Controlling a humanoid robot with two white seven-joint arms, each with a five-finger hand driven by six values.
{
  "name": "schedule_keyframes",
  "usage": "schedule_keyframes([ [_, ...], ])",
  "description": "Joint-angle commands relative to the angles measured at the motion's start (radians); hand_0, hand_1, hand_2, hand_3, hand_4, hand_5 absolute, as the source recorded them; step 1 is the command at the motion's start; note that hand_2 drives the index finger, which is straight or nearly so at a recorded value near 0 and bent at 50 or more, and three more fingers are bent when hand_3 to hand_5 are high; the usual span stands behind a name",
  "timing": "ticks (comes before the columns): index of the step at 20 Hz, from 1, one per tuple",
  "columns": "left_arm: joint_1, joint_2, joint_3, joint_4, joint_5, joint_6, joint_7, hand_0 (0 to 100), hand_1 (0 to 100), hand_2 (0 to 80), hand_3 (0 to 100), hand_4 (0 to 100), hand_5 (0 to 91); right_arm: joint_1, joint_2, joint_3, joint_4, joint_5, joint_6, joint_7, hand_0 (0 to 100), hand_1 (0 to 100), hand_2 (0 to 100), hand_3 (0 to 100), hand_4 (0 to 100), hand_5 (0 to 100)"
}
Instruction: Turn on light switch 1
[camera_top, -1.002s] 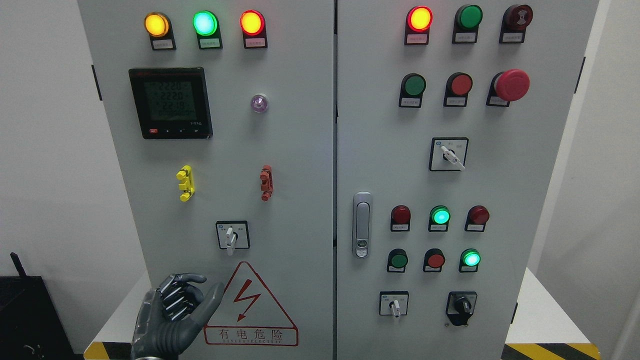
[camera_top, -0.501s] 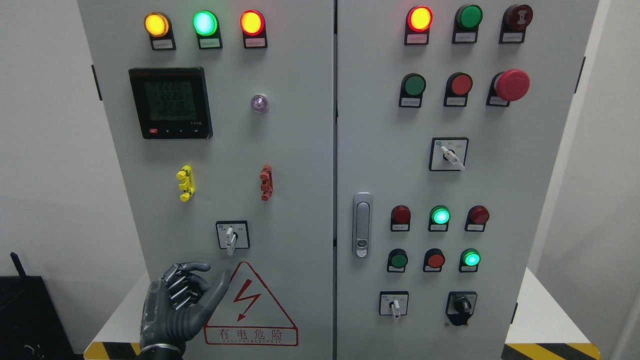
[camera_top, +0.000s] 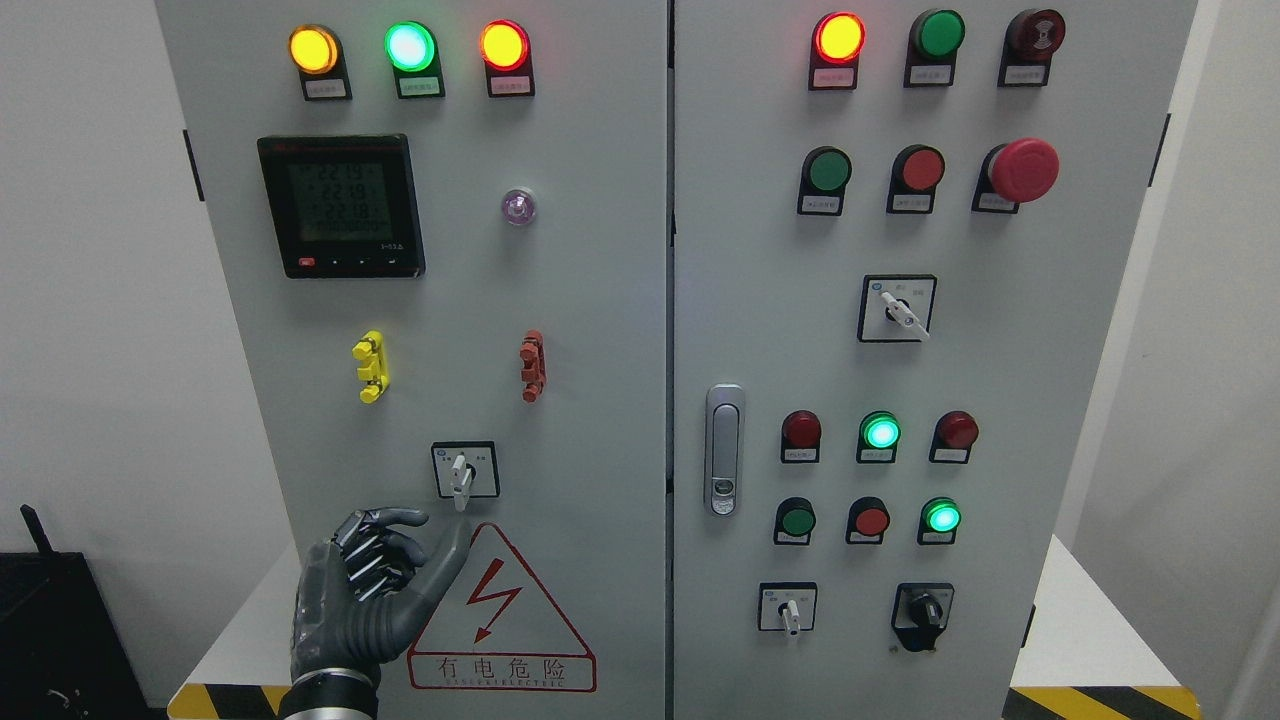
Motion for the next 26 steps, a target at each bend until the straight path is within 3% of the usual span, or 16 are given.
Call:
schedule_keyframes([
  [1, -0.032, -0.03, -0.038, 0.015, -0.016, 0.038, 0.005, 0, 75, 51.3, 84, 86, 76.1, 0.0, 0.0, 0.0, 0.0, -0.025, 0.0, 0.0, 0, 0, 0, 0, 0, 0],
  [26, -0.084, -0.05, -0.038, 0.033, -0.047, 0.11, 0.005, 0, 75, 52.7, 86, 88, 78.3, 0.0, 0.0, 0.0, 0.0, -0.025, 0.0, 0.0, 0, 0, 0, 0, 0, 0],
])
